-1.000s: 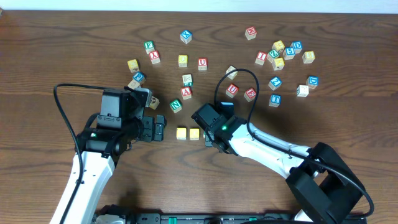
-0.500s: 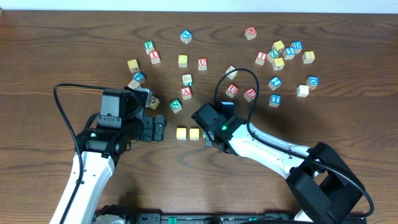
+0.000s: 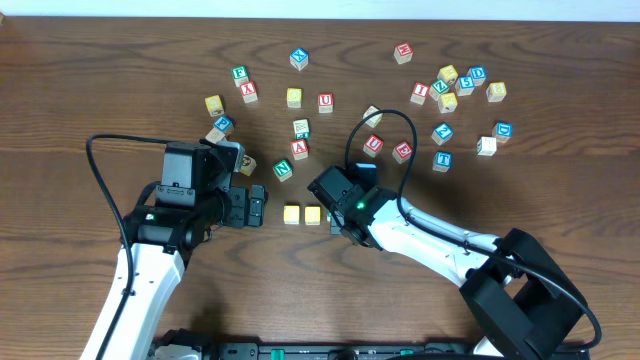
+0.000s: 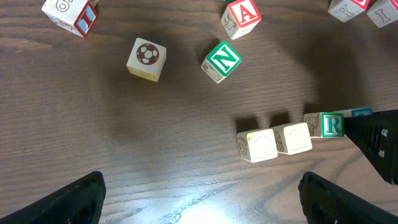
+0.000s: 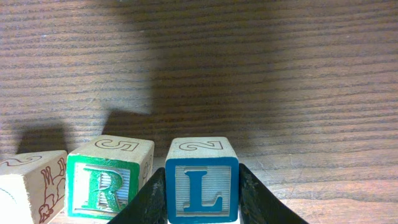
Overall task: Spell out CORL
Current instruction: 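Lower the L block right of the R block and open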
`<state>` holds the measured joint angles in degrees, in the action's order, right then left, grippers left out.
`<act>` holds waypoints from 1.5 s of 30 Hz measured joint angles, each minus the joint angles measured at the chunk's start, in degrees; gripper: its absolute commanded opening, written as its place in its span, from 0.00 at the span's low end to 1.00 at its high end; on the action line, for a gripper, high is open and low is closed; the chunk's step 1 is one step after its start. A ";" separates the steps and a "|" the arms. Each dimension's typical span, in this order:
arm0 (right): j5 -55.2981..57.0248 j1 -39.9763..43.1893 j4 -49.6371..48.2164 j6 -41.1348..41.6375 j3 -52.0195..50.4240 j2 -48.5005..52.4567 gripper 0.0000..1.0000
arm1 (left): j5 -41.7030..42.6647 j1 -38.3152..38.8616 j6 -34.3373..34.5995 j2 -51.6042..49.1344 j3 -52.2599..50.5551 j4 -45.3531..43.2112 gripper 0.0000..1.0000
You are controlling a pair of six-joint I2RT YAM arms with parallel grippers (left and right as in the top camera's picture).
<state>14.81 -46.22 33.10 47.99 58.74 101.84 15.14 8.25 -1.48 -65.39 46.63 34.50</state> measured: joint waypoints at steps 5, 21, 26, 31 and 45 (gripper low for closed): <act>0.00 0.00 0.00 0.00 0.00 0.00 0.31 | 0.00 0.00 0.00 0.00 0.00 0.00 0.98; 0.46 0.00 -1.07 0.17 0.00 0.00 0.41 | 0.00 0.00 0.00 0.00 0.00 0.00 0.98; 1.62 0.00 -1.29 0.17 0.00 0.00 0.42 | 0.00 0.00 0.00 0.00 0.00 -0.02 0.98; 2.56 0.00 -1.84 0.15 0.00 0.00 0.43 | 0.00 0.00 0.00 0.00 0.00 0.00 0.98; 7.06 0.72 -3.50 -0.37 0.00 0.00 0.28 | 0.00 0.00 0.00 0.00 0.00 -0.02 0.98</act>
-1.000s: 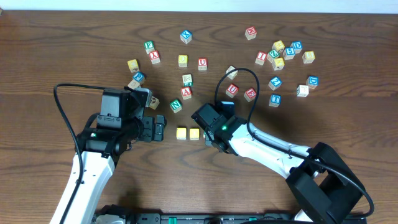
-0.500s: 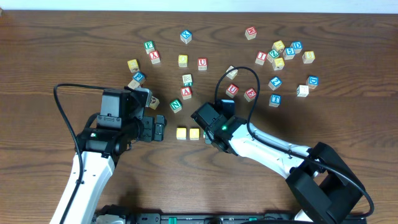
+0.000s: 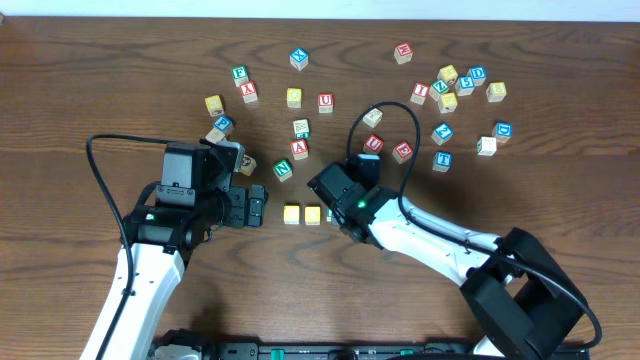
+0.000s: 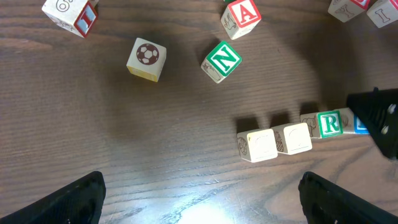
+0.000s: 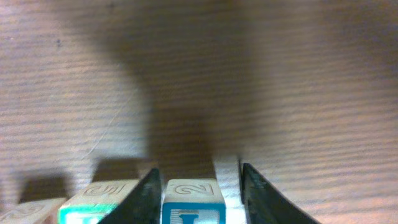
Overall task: Spell out CORL
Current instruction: 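Lower the L block right of the R block and open, then push the L block left against the R block with the right gripper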
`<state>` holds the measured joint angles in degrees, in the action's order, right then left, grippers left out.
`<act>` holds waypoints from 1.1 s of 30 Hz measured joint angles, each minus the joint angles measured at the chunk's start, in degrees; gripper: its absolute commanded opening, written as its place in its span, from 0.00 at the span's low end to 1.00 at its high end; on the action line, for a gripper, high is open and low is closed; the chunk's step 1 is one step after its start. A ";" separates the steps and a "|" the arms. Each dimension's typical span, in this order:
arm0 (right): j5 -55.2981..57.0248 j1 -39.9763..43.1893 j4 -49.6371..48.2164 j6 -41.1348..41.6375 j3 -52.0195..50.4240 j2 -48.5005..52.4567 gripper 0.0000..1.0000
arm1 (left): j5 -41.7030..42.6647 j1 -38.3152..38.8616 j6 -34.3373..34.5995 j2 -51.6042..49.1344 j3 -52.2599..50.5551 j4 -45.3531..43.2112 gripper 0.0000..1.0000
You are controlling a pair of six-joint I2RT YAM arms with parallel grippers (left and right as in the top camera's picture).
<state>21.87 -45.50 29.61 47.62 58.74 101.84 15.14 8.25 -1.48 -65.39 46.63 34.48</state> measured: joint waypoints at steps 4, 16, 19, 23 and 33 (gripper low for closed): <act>1.16 2.10 -0.07 -0.26 0.00 0.00 0.13 | 0.00 0.00 0.00 0.00 0.00 0.02 0.98; 1.84 7.02 2.43 -1.38 -0.02 0.00 0.01 | -0.02 0.00 0.00 0.00 0.00 0.02 0.98; 0.39 7.02 3.78 -1.42 -0.02 0.00 0.01 | 0.00 0.00 0.00 0.00 0.00 0.02 0.98; -2.43 7.02 5.51 -1.38 -0.04 0.00 0.01 | -0.02 0.00 0.00 0.00 0.00 0.00 0.98; -6.80 6.75 8.20 -0.46 -0.07 0.00 0.01 | 0.00 0.00 0.00 0.00 0.00 0.02 0.98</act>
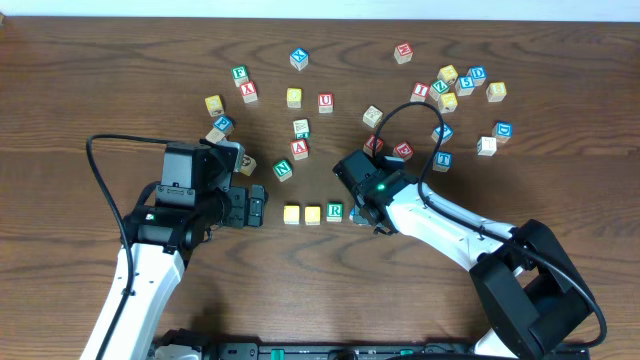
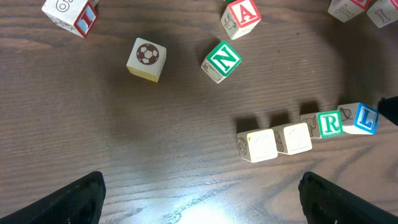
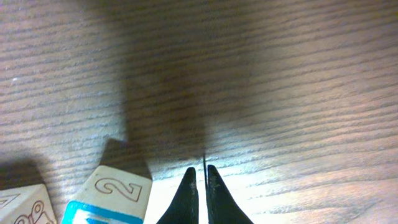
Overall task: Spell out CORL
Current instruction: 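Push the L block left against the R block with the right gripper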
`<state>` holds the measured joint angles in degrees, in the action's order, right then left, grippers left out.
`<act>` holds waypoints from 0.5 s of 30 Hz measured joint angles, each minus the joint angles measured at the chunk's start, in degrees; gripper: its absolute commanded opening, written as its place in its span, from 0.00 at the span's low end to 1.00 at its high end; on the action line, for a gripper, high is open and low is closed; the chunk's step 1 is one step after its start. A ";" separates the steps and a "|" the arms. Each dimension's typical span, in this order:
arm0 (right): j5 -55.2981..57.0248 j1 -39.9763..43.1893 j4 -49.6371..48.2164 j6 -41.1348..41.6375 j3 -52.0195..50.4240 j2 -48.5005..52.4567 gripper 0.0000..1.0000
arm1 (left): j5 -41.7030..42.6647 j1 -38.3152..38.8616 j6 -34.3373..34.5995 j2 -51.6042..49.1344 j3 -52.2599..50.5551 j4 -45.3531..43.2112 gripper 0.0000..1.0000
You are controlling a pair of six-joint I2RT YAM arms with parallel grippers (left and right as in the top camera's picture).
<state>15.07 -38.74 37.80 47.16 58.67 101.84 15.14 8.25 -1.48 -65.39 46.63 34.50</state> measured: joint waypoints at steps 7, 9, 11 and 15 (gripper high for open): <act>-0.57 -1.95 -0.98 0.39 0.00 0.00 0.01 | 0.00 0.00 0.00 0.00 0.00 0.00 0.98; -0.57 -2.23 -1.53 0.39 0.00 0.00 0.01 | 0.00 0.00 0.00 0.00 0.00 0.00 0.98; -0.55 -2.27 -1.84 0.37 0.00 0.00 0.01 | 0.00 0.00 0.00 0.00 0.00 -0.02 0.98; -0.48 -2.27 -2.51 0.24 -0.02 0.00 0.01 | 0.00 0.00 0.00 0.00 0.00 0.00 0.98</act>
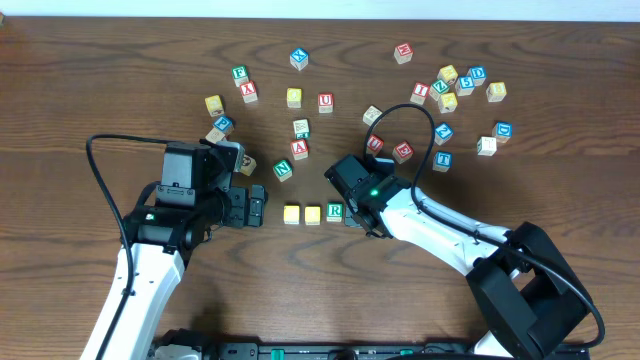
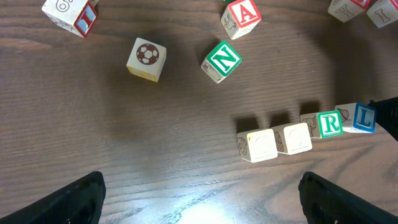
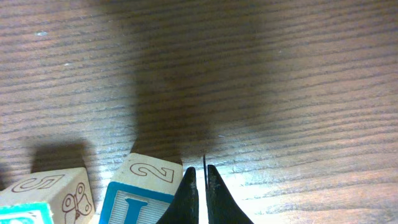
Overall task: Spell out CORL
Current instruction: 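Push the L block left against the R block with the right gripper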
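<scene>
A row of blocks lies in front of the arms: two pale yellow blocks (image 2: 257,145) (image 2: 293,138), the green R block (image 2: 328,123) and the blue L block (image 2: 364,117). In the right wrist view the L block (image 3: 140,193) sits just left of my right gripper (image 3: 199,190). That gripper is shut with nothing in it, and its fingers (image 3: 188,193) are up against the block's right side. My left gripper (image 2: 199,199) hovers wide open over bare table, left of the row in the overhead view (image 1: 256,206).
Loose letter blocks lie beyond the row: a green N (image 2: 221,60), a red A (image 2: 241,15) and a soccer-ball block (image 2: 147,59). Several more blocks are scattered at the back of the table (image 1: 455,85). The right arm's cable (image 1: 400,125) loops above some of them.
The L block, which stood skewed and slightly off from the R, now sits straighter and close beside it. My shut right gripper has shifted left against it. The left arm has not moved.
My right gripper was shut on the L block, set down beside the R. Then its jaws stood open around the block. Later it was shut and empty to the right of a skewed L. Now the L lines up with the row.
</scene>
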`<state>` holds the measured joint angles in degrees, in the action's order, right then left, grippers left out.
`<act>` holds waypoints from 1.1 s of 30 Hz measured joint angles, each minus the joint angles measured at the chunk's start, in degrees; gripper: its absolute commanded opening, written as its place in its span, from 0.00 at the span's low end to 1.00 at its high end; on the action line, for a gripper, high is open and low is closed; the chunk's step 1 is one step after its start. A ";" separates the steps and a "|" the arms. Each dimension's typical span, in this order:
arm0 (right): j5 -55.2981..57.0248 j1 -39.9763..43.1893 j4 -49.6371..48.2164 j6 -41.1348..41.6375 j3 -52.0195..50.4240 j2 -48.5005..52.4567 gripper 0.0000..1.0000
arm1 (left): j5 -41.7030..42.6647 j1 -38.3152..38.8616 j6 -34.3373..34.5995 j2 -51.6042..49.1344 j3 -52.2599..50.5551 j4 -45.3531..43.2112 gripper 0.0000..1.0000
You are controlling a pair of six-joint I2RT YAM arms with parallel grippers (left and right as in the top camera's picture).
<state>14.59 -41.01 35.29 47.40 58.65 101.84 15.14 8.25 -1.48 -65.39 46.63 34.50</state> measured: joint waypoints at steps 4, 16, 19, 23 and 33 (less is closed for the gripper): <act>0.15 0.00 -1.14 -1.42 0.00 0.00 0.01 | 0.00 0.00 0.00 0.00 0.00 0.00 0.98; -0.92 -0.04 -3.45 -7.34 0.00 0.00 0.01 | 0.00 0.00 0.00 0.00 0.00 0.00 0.98; -1.11 -0.39 -3.48 -7.78 -0.02 0.00 0.01 | 0.00 0.00 0.00 0.00 0.00 0.00 0.98; -1.22 -1.66 -4.00 -8.07 0.00 0.00 0.01 | -0.02 0.00 0.00 0.00 0.00 0.00 0.98; -1.42 -3.21 -4.96 -8.26 -0.02 0.00 0.01 | -0.02 0.00 0.00 0.00 0.00 0.00 0.98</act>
<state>13.17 -44.23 30.33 39.13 58.63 101.84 15.11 8.25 -1.48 -65.39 46.63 34.50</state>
